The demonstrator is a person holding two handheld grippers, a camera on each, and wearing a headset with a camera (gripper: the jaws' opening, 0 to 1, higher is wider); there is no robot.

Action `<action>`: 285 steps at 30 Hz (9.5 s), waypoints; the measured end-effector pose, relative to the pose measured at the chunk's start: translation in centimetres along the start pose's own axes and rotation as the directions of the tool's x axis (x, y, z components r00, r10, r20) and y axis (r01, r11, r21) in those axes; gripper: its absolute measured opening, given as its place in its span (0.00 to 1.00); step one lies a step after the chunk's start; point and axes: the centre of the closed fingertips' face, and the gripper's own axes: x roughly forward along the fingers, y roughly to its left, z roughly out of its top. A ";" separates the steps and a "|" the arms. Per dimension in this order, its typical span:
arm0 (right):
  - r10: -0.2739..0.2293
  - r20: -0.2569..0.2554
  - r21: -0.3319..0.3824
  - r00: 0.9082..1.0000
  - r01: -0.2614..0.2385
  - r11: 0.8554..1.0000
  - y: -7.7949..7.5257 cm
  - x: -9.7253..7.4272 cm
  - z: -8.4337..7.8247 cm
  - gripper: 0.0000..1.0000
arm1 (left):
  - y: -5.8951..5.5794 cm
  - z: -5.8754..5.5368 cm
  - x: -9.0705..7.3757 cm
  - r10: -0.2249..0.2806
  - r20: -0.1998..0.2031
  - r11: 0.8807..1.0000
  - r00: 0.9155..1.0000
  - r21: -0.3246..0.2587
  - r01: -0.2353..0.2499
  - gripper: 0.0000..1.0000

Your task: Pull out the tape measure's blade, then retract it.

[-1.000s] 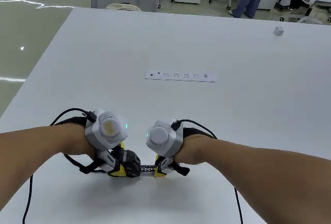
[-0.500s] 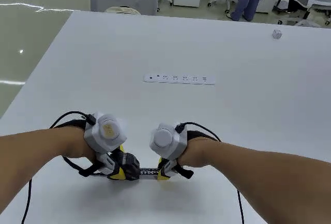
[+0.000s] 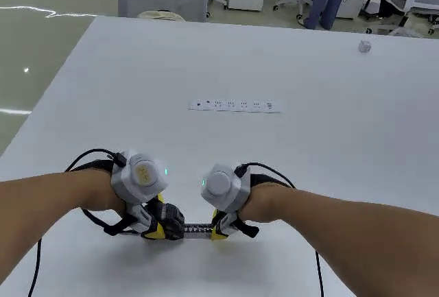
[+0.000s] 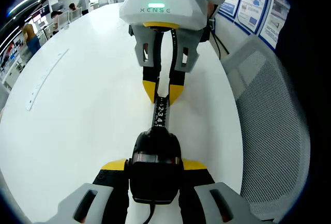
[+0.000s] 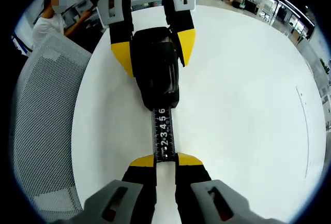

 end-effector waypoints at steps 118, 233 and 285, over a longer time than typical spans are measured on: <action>-0.012 -0.021 0.049 1.000 0.013 0.999 -0.5 -2.1 -5.1 0.11 | 0.0 -0.2 0.3 0.011 0.004 1.000 1.000 -0.020 -0.011 0.35; -0.033 -0.031 0.125 0.999 0.037 0.992 -0.9 -4.6 -11.0 0.11 | 0.1 -0.2 0.4 0.025 0.004 0.999 1.000 -0.029 -0.025 0.34; -0.043 -0.033 0.161 0.999 0.048 0.986 -1.0 -5.5 -13.6 0.11 | 0.1 -0.2 0.3 0.024 0.004 0.999 1.000 -0.031 -0.024 0.34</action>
